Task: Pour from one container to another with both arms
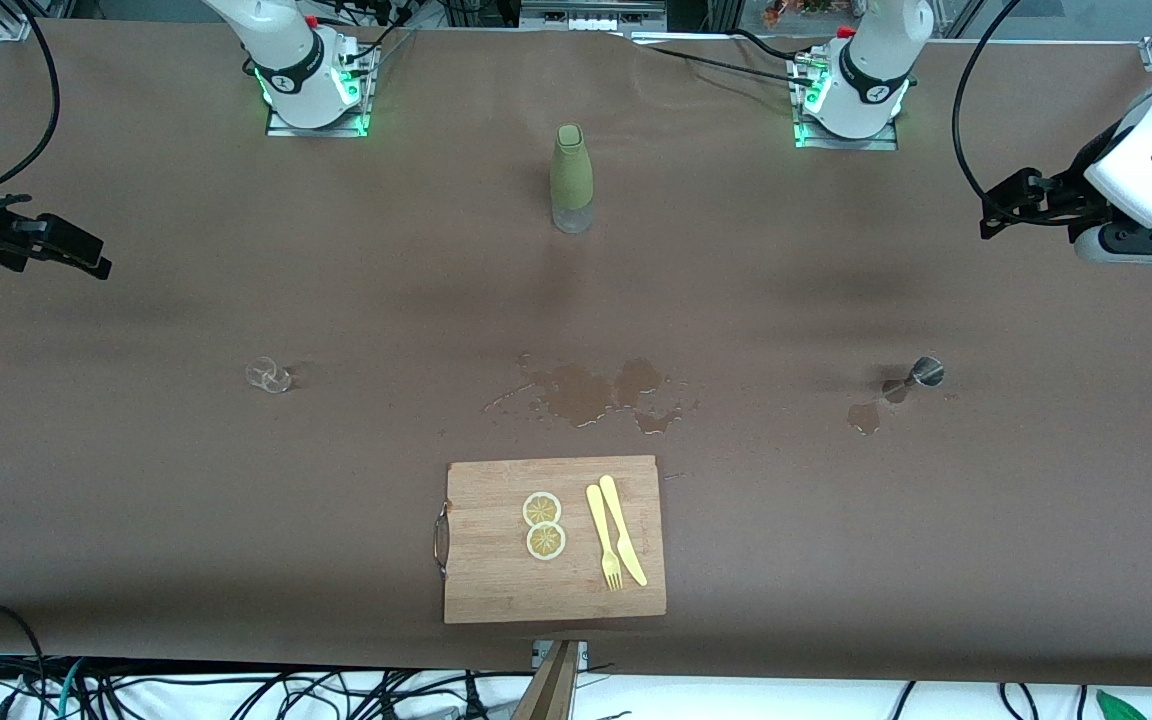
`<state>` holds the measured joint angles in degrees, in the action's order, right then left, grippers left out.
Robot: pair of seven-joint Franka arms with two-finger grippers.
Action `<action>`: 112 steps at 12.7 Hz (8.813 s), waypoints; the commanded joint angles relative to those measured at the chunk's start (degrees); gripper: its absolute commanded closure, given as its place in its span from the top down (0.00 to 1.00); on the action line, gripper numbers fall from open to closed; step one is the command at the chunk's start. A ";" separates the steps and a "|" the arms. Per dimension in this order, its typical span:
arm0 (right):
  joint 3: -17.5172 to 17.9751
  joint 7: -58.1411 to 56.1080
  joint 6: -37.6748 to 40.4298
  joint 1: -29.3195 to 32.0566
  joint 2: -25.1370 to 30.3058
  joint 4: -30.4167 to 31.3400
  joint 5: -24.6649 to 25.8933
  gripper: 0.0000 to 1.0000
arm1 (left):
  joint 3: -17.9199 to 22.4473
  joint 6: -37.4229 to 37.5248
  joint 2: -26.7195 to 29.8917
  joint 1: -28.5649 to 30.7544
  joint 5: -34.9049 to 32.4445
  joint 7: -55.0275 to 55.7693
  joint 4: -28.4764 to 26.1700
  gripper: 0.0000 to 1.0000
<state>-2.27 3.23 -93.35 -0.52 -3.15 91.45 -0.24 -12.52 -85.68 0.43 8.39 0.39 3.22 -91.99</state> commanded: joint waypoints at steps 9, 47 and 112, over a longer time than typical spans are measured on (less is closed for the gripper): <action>-0.11 -1.04 0.62 0.08 0.25 -0.04 0.07 1.00 | -0.58 -0.37 0.81 0.31 -1.27 0.30 -1.00 1.00; -0.19 -137.07 -4.56 18.71 -44.12 -1.27 -47.65 1.00 | -1.63 -10.55 -7.27 9.87 3.82 -20.74 -2.14 1.00; 9.47 -80.33 -29.34 -13.97 -37.90 2.86 -68.31 0.14 | -16.57 -39.28 -51.66 -1.43 87.03 -147.36 -9.53 0.00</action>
<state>7.91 -79.80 -119.98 -12.33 -44.13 91.21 -66.85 -28.21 -121.94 -50.63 8.69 83.61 -144.25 -102.26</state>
